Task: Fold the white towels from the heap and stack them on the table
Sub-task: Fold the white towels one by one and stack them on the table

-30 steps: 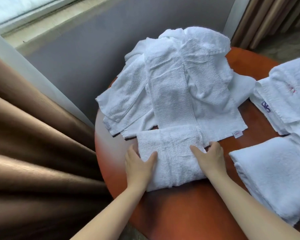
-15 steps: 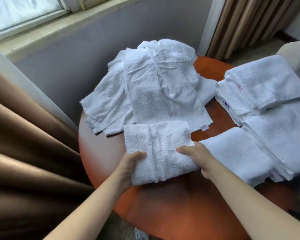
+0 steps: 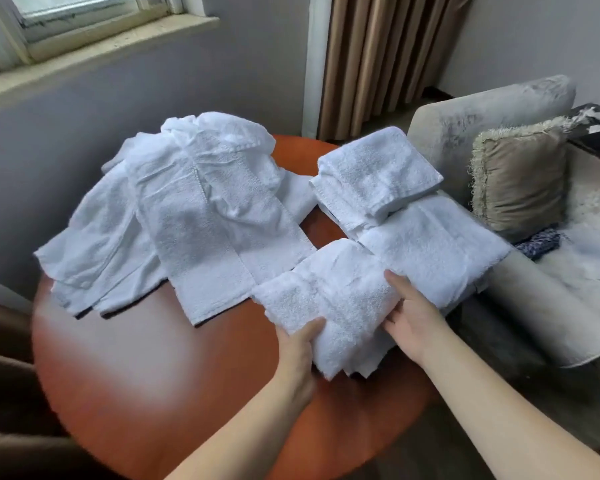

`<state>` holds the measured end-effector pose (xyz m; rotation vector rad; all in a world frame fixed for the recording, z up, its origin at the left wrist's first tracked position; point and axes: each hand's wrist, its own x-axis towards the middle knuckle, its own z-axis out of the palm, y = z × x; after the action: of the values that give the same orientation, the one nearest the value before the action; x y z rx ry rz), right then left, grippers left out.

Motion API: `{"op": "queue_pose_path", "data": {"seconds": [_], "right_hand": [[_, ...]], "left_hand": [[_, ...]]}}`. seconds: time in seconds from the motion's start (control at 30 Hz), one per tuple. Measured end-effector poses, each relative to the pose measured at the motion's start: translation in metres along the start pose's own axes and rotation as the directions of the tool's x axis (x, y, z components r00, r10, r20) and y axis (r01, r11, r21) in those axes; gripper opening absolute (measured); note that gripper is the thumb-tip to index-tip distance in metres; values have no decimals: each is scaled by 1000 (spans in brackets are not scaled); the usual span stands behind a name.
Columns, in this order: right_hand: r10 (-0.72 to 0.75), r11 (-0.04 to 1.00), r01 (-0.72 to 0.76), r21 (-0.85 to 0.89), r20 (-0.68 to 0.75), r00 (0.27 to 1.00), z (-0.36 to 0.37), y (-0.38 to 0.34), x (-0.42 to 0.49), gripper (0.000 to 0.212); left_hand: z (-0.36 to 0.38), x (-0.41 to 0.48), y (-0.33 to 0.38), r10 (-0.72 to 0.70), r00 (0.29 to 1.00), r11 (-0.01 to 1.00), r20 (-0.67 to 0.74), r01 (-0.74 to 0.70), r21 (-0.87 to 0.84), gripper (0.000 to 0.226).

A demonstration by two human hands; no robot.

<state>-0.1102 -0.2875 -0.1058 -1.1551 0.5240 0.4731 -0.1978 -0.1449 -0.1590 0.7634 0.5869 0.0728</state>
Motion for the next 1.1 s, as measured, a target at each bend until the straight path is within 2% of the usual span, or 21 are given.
{"op": "queue_pose_path", "data": {"seconds": [0.1,0.2,0.3,0.37,0.43,0.5,0.57,0.67,0.77,0.87,0.93,0.97,1.03,1.1], "right_hand": [[97,988,-104,-114,-69,993,-14,28,1,35],[50,989,-64,-133,-107,993,-17,33,6,31],[-2,997,-11,-78,-162,987,-15,34,9,29],[24,998,-34,-49,-188,982,-16,37,12,35],[22,998,-33,-56,-197,980,-19,39,13,41],[-62,991,38,-130,-186,981,-18,37,8,42],[-170,964,139,-225,-124,978,-12,32,-1,40],[-303,913,293,-284,8,953,1,19,-11,28],[-308,910,323,-262,95,947,11,0,-12,24],[-236,940,276,-200,203,950,15,-21,-11,35],[-189,951,245,-189,272,943,16,-34,-10,27],[-154,953,223,-205,306,940,17,-40,-9,22],[-73,933,200,-299,386,920,22,-50,-10,20],[-10,886,215,-410,446,895,27,-53,-9,29]], "left_hand": [[6,-3,-18,45,999,987,9,-46,152,63],[-3,0,-16,25,997,963,73,-44,267,65],[-4,3,-11,29,990,939,137,-74,336,64],[-1,3,-9,12,996,945,93,-42,323,64],[-4,9,-4,-28,999,974,-19,32,226,65],[-16,19,7,-37,991,989,-132,55,135,74],[-27,28,22,-65,987,981,-148,90,173,78],[-32,21,44,-231,972,939,-29,231,254,59],[-39,6,61,-384,901,903,203,321,284,53],[-50,1,69,-410,807,909,424,398,121,67],[-44,-3,73,-414,709,889,570,449,88,74],[-38,-4,73,-384,684,892,621,448,58,75],[-22,-6,73,-346,706,898,618,439,2,78],[-11,-3,68,-378,781,900,497,436,-1,83]]}}
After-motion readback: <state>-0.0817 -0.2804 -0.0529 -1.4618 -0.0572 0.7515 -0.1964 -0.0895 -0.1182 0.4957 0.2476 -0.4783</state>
